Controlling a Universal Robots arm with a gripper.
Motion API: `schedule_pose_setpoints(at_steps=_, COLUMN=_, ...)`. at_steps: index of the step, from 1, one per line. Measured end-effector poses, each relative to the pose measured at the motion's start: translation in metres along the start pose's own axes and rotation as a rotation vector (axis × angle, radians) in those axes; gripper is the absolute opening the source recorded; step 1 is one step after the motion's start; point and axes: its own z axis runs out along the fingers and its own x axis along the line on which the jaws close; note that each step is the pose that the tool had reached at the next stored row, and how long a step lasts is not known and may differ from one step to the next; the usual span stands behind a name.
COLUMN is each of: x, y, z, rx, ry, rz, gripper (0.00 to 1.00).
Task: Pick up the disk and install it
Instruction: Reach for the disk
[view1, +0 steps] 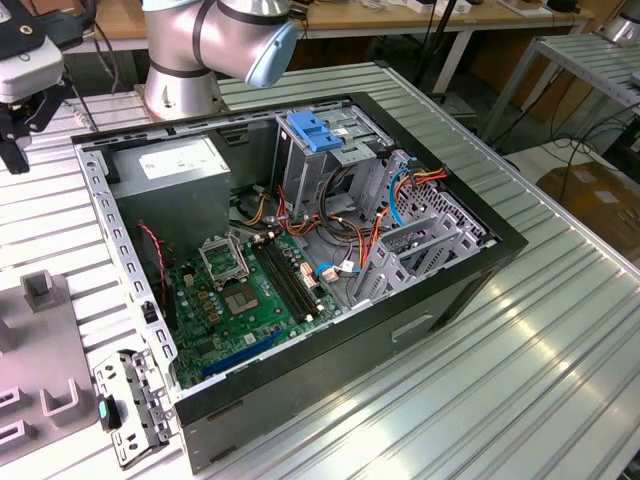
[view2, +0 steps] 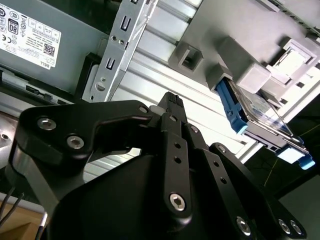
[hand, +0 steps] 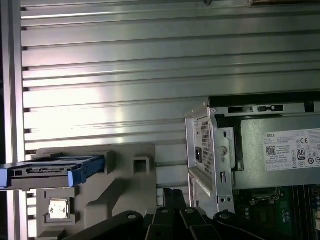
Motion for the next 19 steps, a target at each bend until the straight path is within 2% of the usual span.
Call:
schedule_pose_setpoints(at_steps=3, x=0.0103, y=-0.0007, z=-0.0002, rx=-0.0001, ry=0.0001, rz=0.000, gripper=0.11)
schedule_pose_setpoints(at_steps=7, x=0.0339, y=-0.0022, z=-0.0007, rx=-0.0004, ry=0.0002, rz=0.000, gripper=0.11)
schedule_pose_setpoints(at_steps=19, x=0.0745, y=-0.0051, z=-0.0015, rx=-0.0005, ry=0.0025, rz=0.000, gripper=0.11)
